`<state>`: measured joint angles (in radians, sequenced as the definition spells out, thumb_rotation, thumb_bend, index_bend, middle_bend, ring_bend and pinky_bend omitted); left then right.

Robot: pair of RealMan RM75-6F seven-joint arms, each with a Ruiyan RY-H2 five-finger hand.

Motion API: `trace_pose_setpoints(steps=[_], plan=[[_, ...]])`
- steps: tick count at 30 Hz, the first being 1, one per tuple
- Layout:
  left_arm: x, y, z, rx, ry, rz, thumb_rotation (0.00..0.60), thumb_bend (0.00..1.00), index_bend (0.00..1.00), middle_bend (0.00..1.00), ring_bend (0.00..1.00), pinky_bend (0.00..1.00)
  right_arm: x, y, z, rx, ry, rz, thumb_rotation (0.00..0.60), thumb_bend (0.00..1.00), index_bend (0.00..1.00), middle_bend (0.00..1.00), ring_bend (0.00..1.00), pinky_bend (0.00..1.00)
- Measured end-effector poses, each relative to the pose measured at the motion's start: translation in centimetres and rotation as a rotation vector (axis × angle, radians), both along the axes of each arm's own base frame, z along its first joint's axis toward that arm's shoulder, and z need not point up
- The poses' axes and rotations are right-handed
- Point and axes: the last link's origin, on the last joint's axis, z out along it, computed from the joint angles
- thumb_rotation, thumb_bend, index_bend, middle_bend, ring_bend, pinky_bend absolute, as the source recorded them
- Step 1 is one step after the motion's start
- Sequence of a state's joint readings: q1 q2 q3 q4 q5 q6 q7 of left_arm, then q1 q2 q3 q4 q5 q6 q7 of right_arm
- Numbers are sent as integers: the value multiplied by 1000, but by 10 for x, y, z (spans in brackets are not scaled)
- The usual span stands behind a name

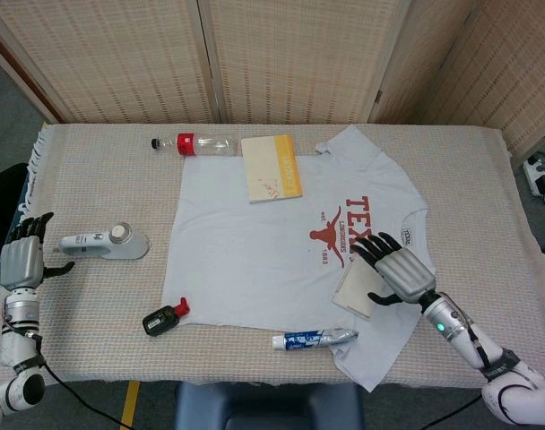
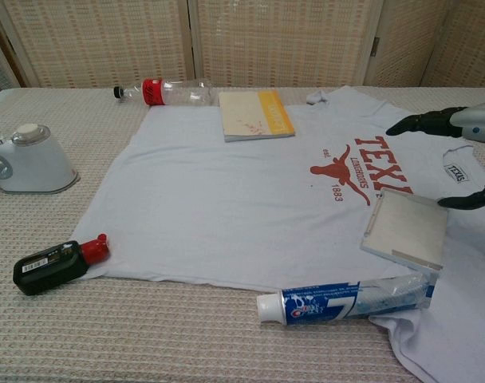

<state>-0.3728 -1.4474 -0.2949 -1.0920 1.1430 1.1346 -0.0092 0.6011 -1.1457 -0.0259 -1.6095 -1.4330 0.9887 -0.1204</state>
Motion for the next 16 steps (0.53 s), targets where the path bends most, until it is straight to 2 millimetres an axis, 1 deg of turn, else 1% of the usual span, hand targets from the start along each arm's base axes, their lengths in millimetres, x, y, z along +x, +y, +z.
trace_pose_setpoints(steps=[1,2,4,5,6,8,10,12,16], plan=[[0,-4,5,-8,-3,3,600,42,178,222,128,187,-2,3,8,-38,-3,-5,310,0,0,26,0,0],[1,-9,10,-16,-4,8,600,42,179,219,127,187,-3,6,14,-68,-6,-9,284,0,0,22,0,0],[0,-22,22,-32,1,24,600,44,185,222,127,187,-8,14,28,-140,-7,-22,272,0,0,14,0,0],[0,-28,27,-37,7,33,600,45,189,226,127,187,-11,18,34,-171,-4,-27,292,0,0,12,0,0],[-1,-37,32,-42,14,47,600,46,194,231,128,187,-13,22,40,-200,-2,-29,324,0,0,12,0,0],[-2,-50,37,-41,21,65,600,46,207,242,130,187,-19,32,52,-264,1,-30,406,0,0,12,0,0],[-3,-64,39,-29,32,75,600,46,220,249,133,187,-25,45,62,-317,-9,-28,448,0,0,15,0,0],[-2,-77,41,-13,44,74,600,47,227,252,135,187,-31,57,69,-353,-28,-26,477,0,0,26,0,0],[6,-100,43,26,55,48,600,47,241,265,146,188,-49,90,83,-425,-59,-48,488,0,0,33,0,0]])
